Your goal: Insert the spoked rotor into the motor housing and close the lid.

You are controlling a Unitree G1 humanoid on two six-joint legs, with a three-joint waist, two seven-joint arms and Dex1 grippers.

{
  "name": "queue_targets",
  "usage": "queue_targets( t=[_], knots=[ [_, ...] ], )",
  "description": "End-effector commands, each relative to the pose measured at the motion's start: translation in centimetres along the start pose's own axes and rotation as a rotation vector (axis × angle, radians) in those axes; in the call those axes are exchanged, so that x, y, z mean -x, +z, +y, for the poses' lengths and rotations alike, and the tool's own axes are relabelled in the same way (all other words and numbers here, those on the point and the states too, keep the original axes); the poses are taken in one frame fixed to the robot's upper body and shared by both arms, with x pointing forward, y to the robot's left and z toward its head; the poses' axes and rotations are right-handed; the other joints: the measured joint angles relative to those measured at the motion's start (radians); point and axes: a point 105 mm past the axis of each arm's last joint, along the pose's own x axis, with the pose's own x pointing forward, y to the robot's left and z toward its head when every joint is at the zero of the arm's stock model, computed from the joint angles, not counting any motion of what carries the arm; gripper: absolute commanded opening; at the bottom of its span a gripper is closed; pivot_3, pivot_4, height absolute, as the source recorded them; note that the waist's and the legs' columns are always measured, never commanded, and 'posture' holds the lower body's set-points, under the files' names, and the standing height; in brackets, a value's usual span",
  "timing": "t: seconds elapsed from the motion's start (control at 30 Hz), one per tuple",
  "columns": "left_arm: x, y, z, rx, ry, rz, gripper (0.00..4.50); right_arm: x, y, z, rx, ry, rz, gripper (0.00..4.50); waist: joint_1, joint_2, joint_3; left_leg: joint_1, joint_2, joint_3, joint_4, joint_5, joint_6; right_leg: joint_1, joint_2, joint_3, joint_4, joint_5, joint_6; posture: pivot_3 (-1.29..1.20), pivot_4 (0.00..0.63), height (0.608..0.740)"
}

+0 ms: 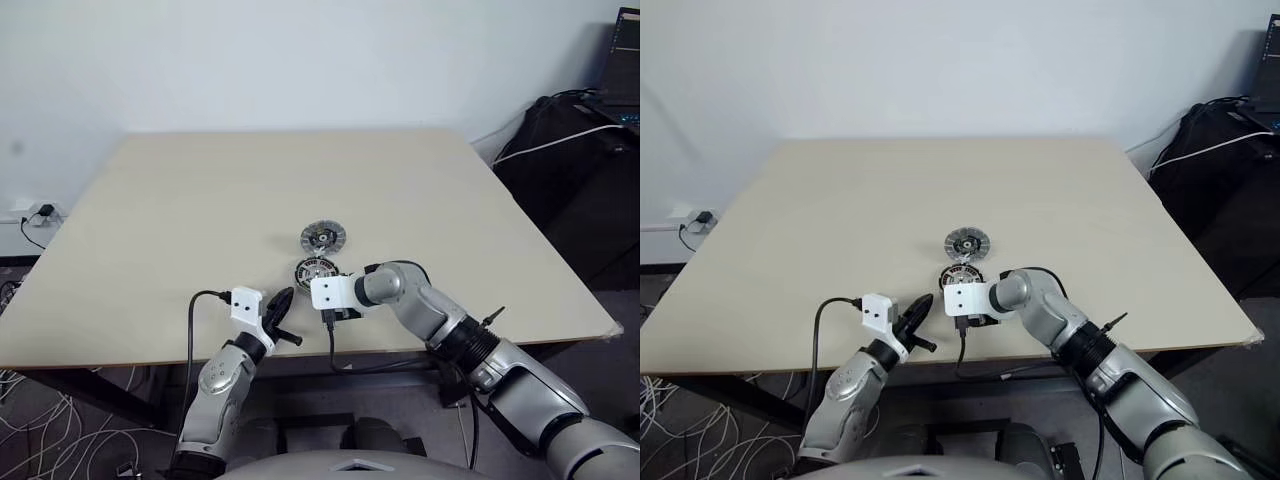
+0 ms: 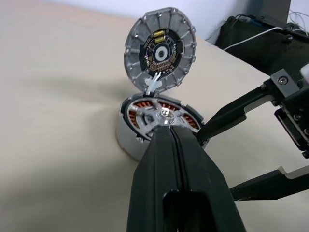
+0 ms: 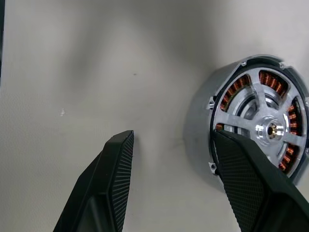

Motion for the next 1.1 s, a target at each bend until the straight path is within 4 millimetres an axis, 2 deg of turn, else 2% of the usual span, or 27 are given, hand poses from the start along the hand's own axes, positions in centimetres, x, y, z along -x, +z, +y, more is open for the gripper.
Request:
queue_targets(
  t=[0.03, 0.43, 0.53, 0.67, 0.77, 1.0, 1.1],
  knots=[
    [-0.2, 1.6, -0.3, -0.016, -0.005, -0.074, 0.0, 0.5, 0.3, -1.7, 0.038, -0.027, 0.007, 2.82, 0.0, 0.0, 0.0, 0.0, 0.0, 0.0, 0.0, 0.0, 0.0, 0.0, 0.0, 0.0, 0.0, 0.0, 0.0, 0.0, 0.0, 0.74],
    [0.1, 1.7, -0.2, -0.012, 0.017, -0.088, 0.0, 0.3, -0.6, -2.6, 0.056, 0.002, 0.048, 2.82, -0.001, 0.0, 0.0, 0.0, 0.0, 0.0, 0.0, 0.0, 0.0, 0.0, -0.002, 0.001, 0.0, 0.001, -0.001, 0.0, 0.0, 0.74],
    [0.1, 1.7, -0.1, -0.011, 0.021, -0.09, 0.0, 0.3, -0.9, -2.7, 0.056, 0.009, 0.059, 2.22, 0.0, 0.001, -0.001, 0.0, 0.0, 0.0, 0.0, 0.0, 0.0, 0.0, -0.003, 0.002, 0.0, 0.001, -0.001, 0.0, 0.0, 0.74],
    [0.1, 1.7, -0.1, -0.009, 0.025, -0.091, 0.0, 0.2, -1.1, -2.7, 0.061, 0.009, 0.066, 0.9, -0.001, 0.001, -0.001, 0.0, 0.0, 0.0, 0.0, 0.0, -0.001, 0.0, -0.004, 0.002, 0.0, 0.001, -0.002, 0.0, 0.0, 0.74],
    [0.1, 1.7, -0.1, -0.007, 0.026, -0.093, 0.0, 0.2, -1.1, -2.7, 0.06, 0.01, 0.064, 0.15, -0.002, 0.002, -0.001, 0.0, 0.0, 0.0, 0.0, -0.001, -0.001, -0.001, -0.004, 0.003, 0.0, 0.001, -0.003, 0.0, 0.0, 0.74],
    [0.0, 1.7, -0.1, -0.002, 0.024, -0.092, 0.0, 0.2, -1.1, -2.3, 0.032, 0.007, 0.047, 0.11, -0.001, 0.002, -0.002, 0.0, 0.0, 0.0, 0.0, -0.002, -0.006, -0.002, -0.004, 0.003, 0.001, 0.002, -0.004, 0.0, 0.0, 0.74],
    [0.0, 1.7, -0.2, 0.001, 0.022, -0.091, 0.0, 0.4, -0.6, -2.8, -0.028, -0.063, -0.001, 0.11, -0.001, 0.002, -0.002, -0.001, 0.0, 0.0, 0.0, -0.002, -0.006, -0.002, -0.004, 0.003, 0.001, 0.002, -0.004, 0.0, 0.0, 0.74]
  ],
)
